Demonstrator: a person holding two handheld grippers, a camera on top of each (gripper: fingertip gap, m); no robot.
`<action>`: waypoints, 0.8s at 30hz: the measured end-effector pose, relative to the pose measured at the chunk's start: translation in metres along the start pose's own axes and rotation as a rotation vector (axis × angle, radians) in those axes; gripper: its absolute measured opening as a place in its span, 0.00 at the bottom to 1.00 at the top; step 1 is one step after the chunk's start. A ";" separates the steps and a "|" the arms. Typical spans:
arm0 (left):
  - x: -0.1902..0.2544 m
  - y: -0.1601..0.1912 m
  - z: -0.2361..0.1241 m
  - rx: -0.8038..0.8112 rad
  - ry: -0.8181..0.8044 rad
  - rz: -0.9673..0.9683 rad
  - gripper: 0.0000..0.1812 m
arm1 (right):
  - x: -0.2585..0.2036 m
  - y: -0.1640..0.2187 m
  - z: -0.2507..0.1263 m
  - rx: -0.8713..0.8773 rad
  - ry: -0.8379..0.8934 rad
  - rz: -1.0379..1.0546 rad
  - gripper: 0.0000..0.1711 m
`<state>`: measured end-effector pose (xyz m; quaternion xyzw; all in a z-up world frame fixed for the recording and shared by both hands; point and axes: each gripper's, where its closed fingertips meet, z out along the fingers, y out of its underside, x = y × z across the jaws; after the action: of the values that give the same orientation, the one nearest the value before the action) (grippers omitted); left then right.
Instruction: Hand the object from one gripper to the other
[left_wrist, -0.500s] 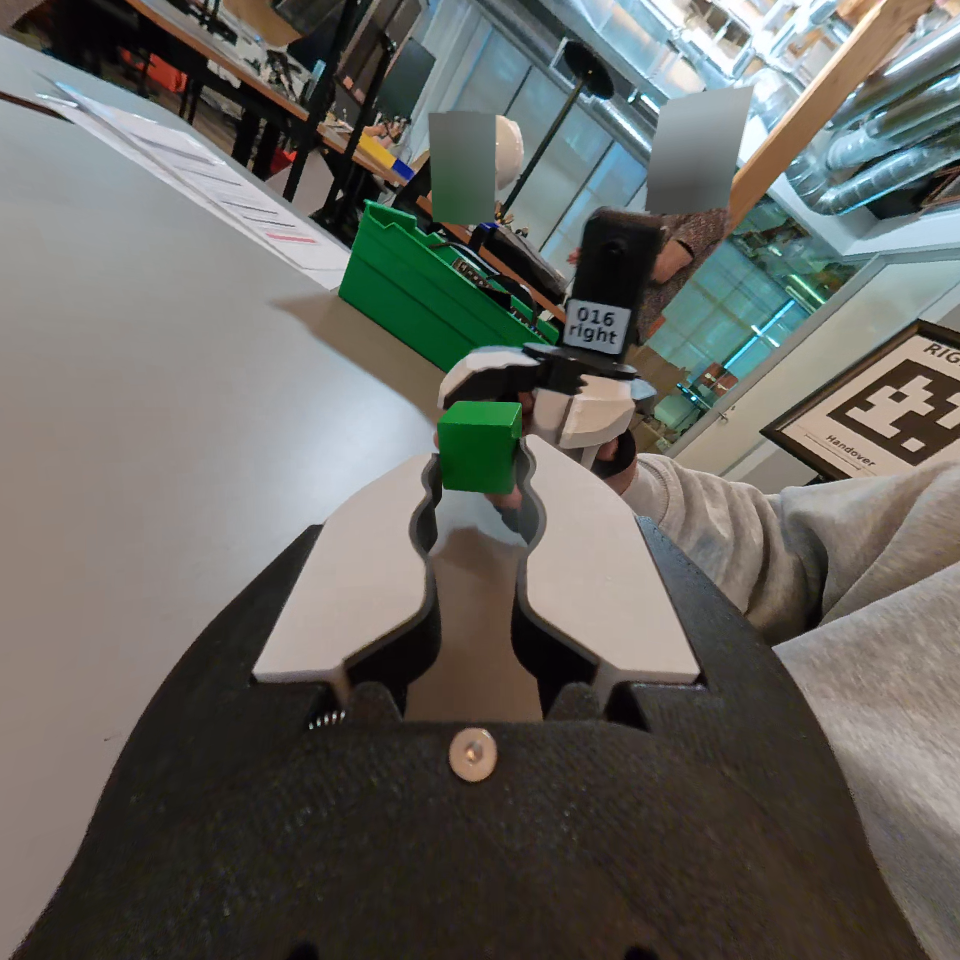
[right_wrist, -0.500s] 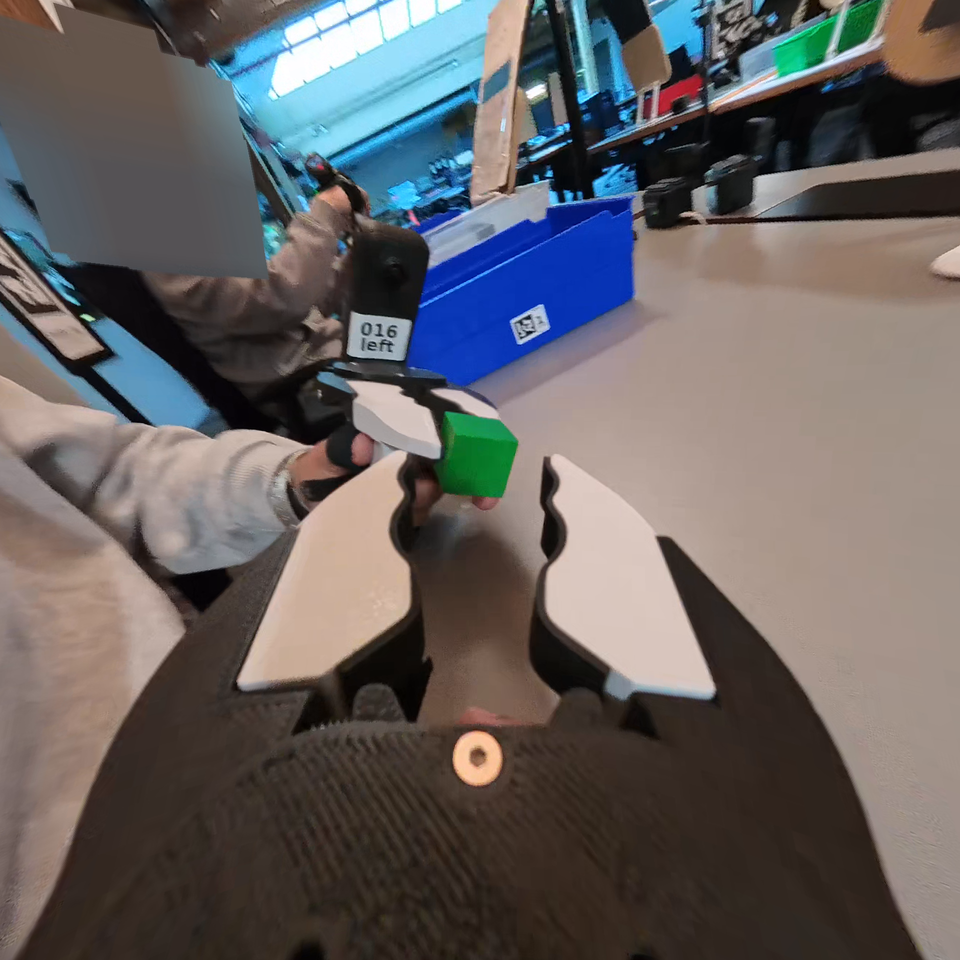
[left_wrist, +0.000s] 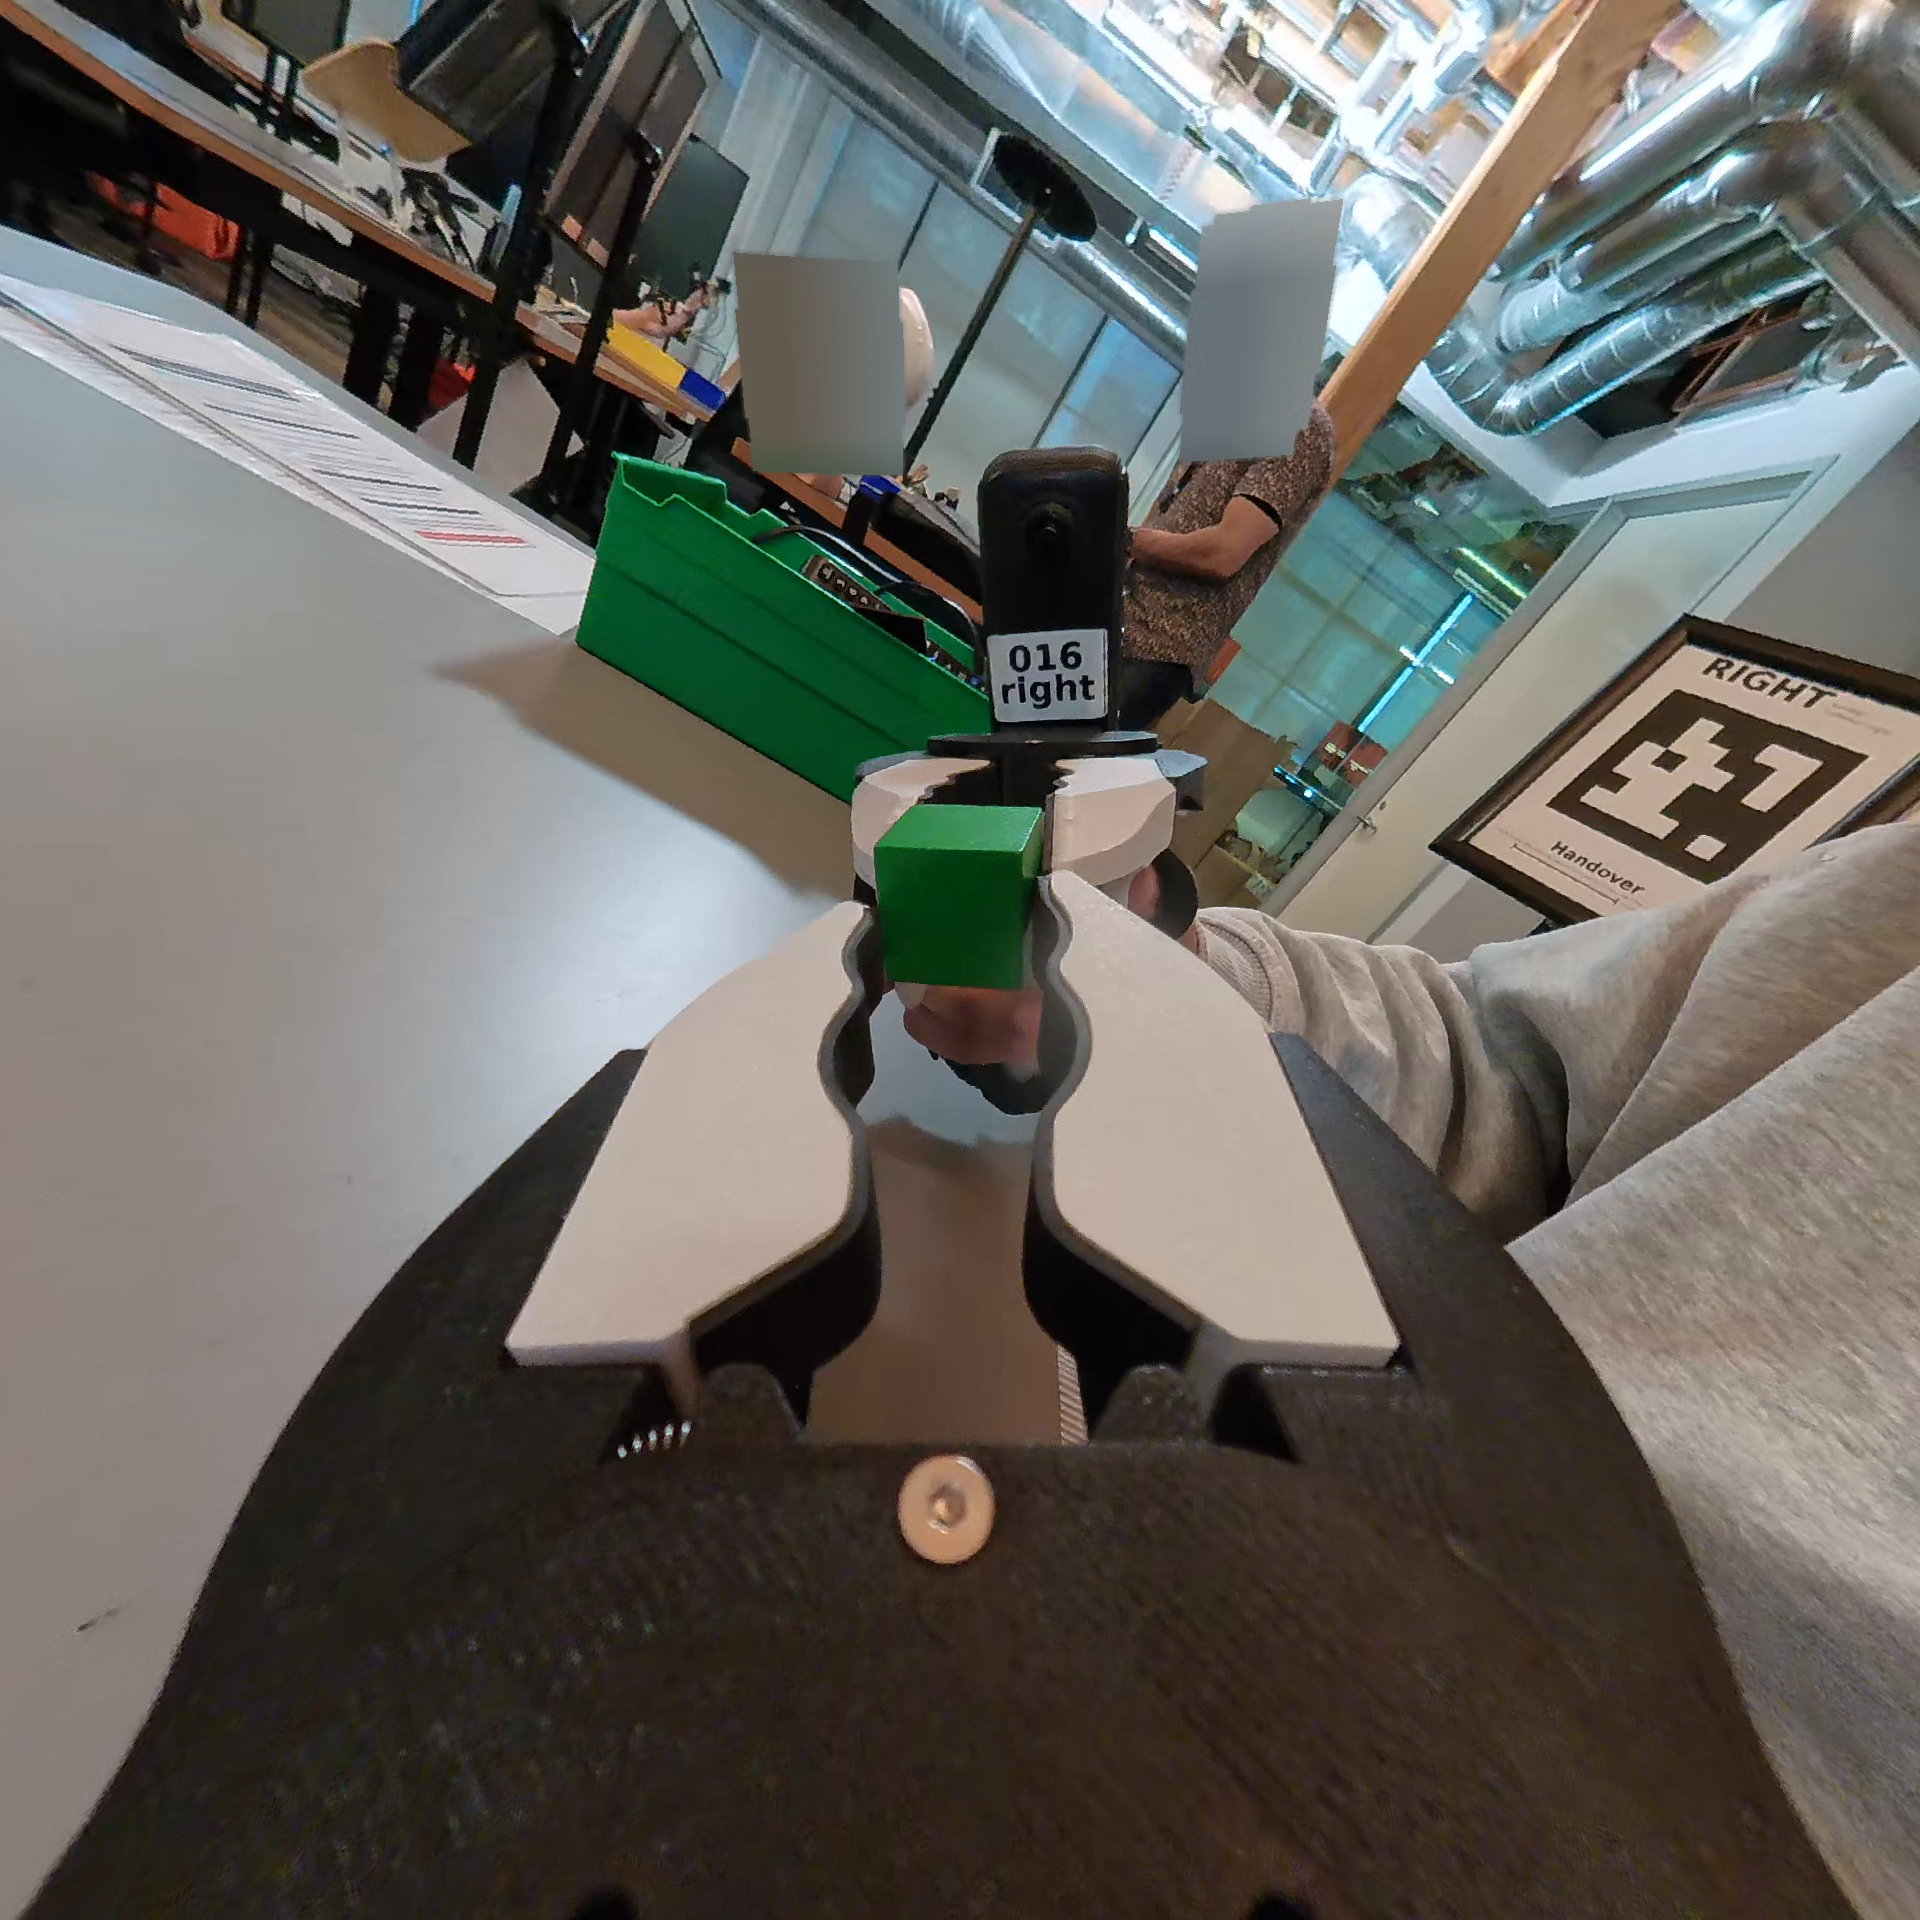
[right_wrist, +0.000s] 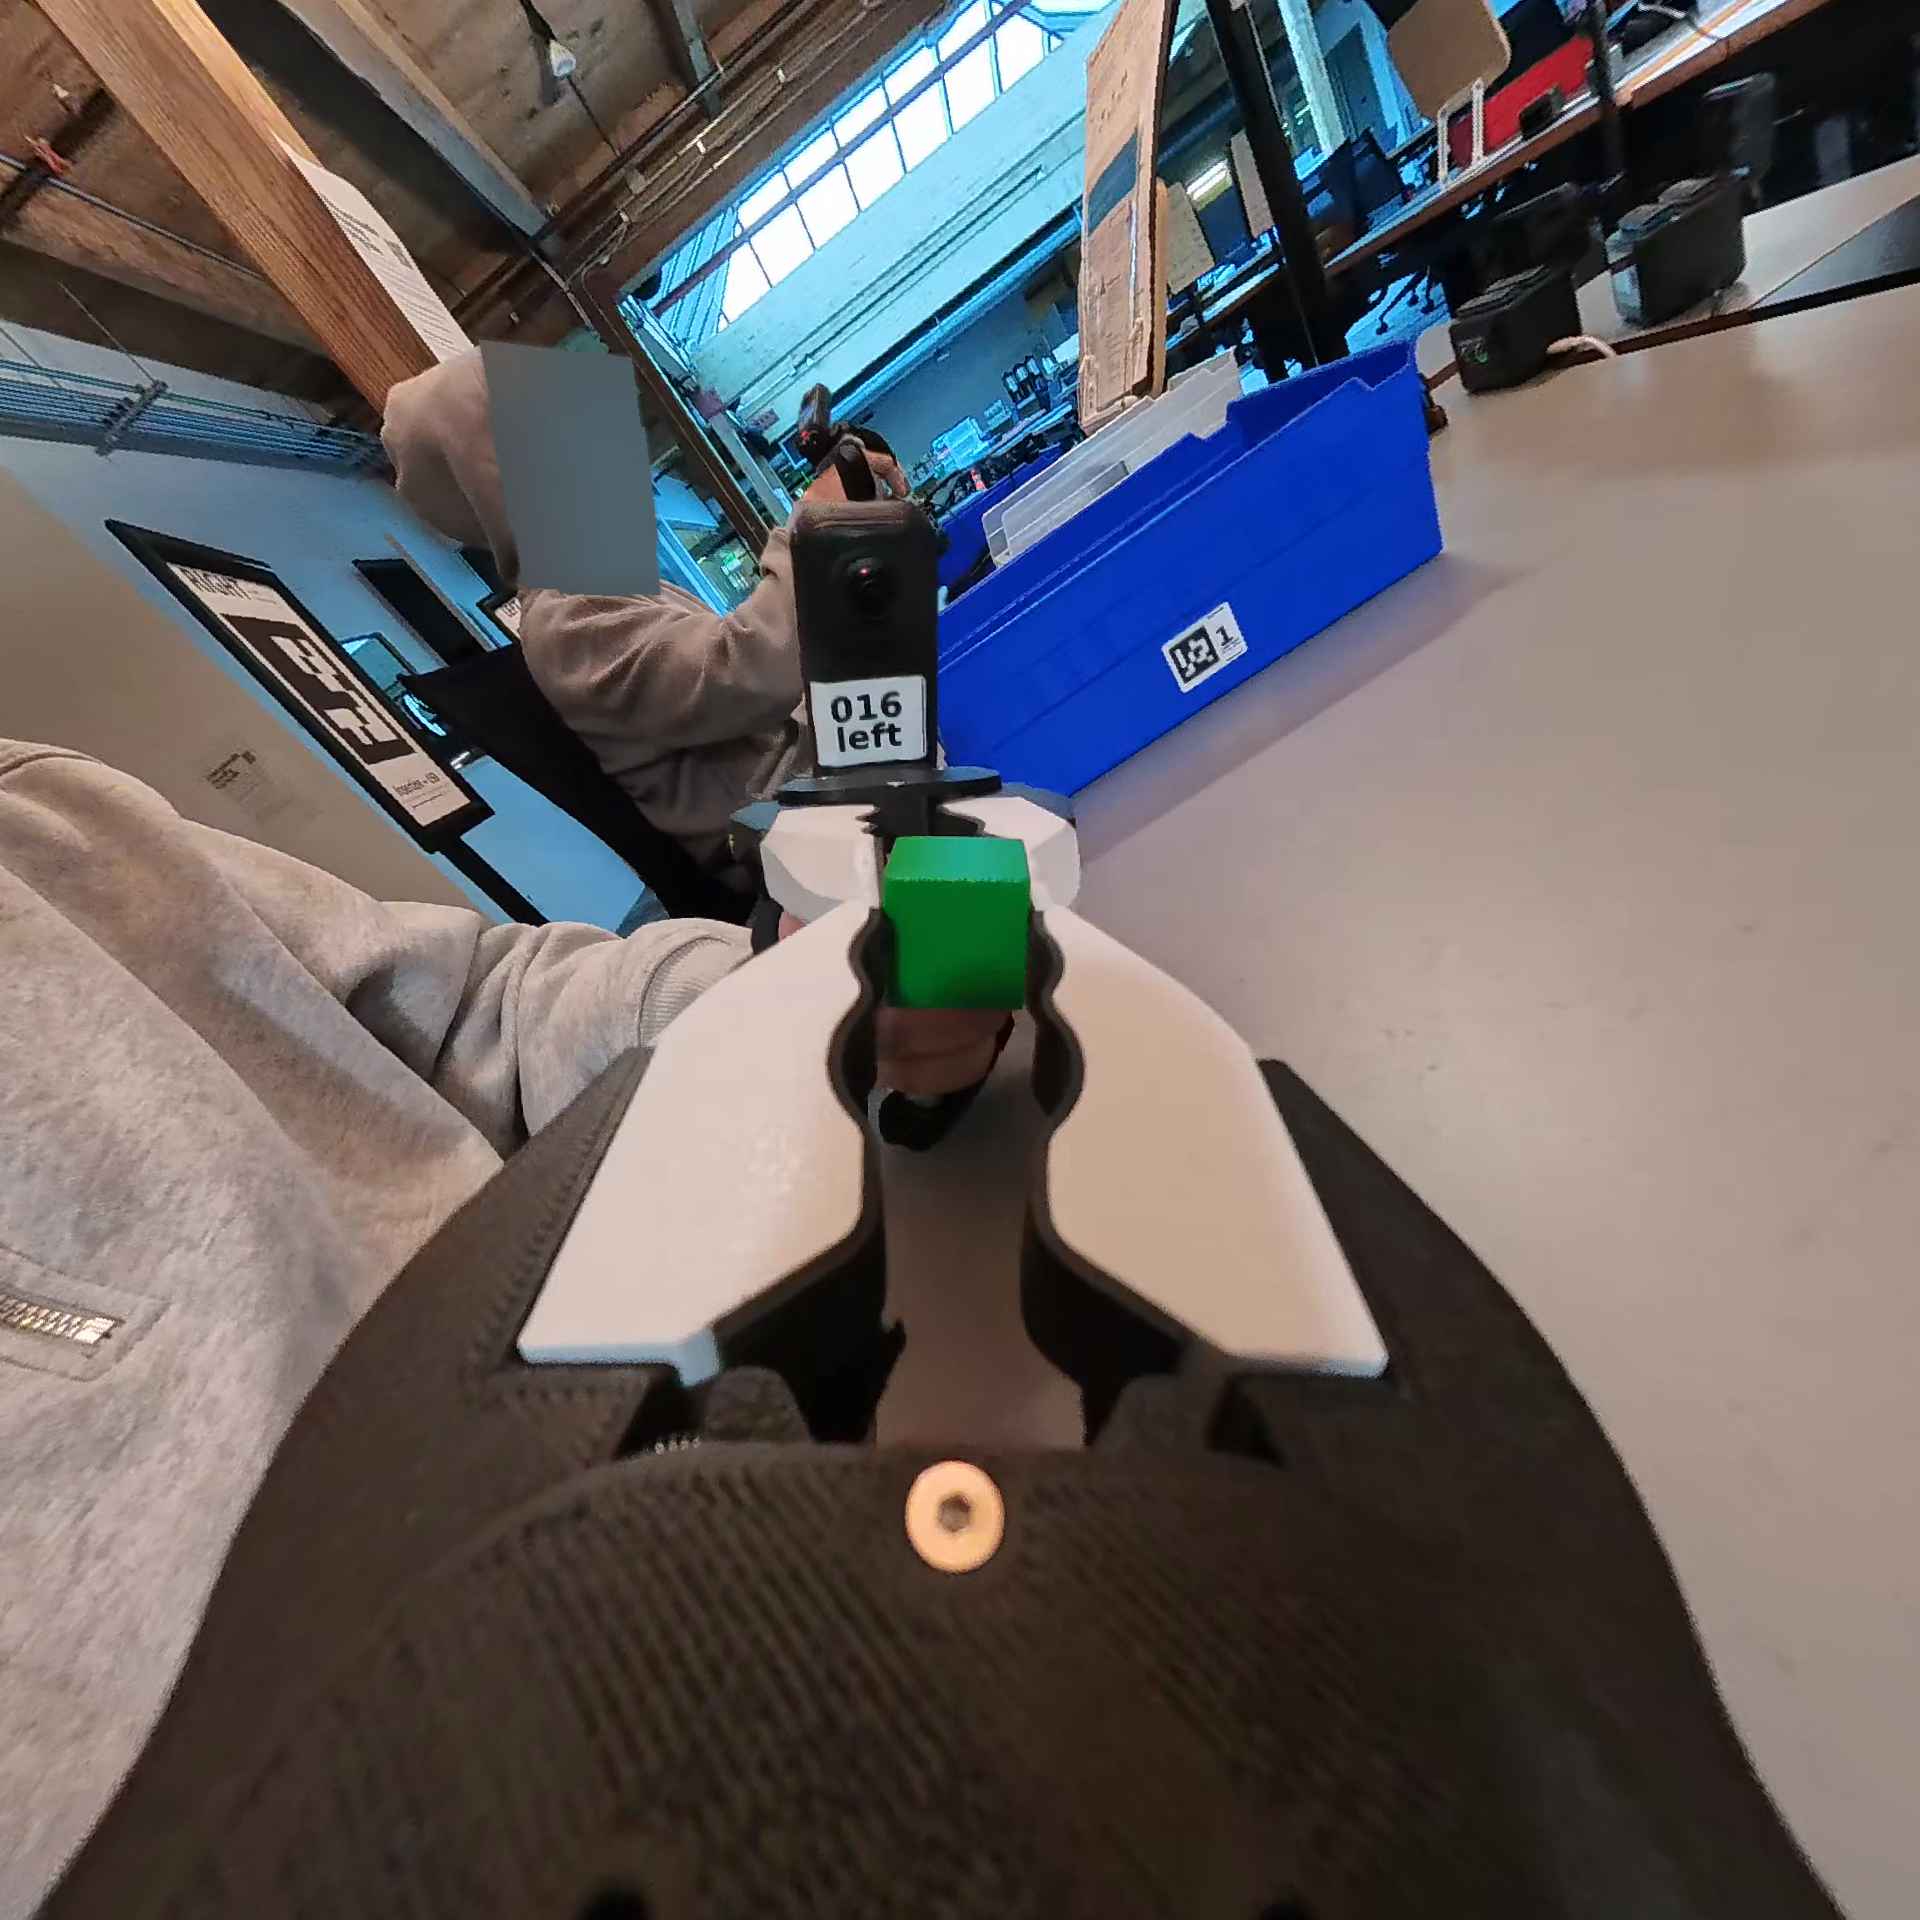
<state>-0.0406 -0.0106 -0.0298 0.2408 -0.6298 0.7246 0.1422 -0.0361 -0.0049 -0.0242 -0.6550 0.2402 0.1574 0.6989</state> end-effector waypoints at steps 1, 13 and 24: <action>0.001 0.000 0.000 0.008 0.003 0.003 0.15 | 0.000 0.000 0.000 -0.002 0.000 -0.002 0.15; -0.007 0.000 0.001 0.031 -0.050 0.011 0.30 | 0.005 -0.072 -0.059 0.134 0.239 -0.163 0.15; -0.007 0.002 0.003 0.021 -0.062 0.028 0.26 | 0.090 -0.163 -0.320 0.105 1.249 -0.355 0.15</action>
<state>-0.0350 -0.0136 -0.0350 0.2556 -0.6295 0.7255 0.1100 0.0844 -0.3460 0.0552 -0.6178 0.4969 -0.3828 0.4743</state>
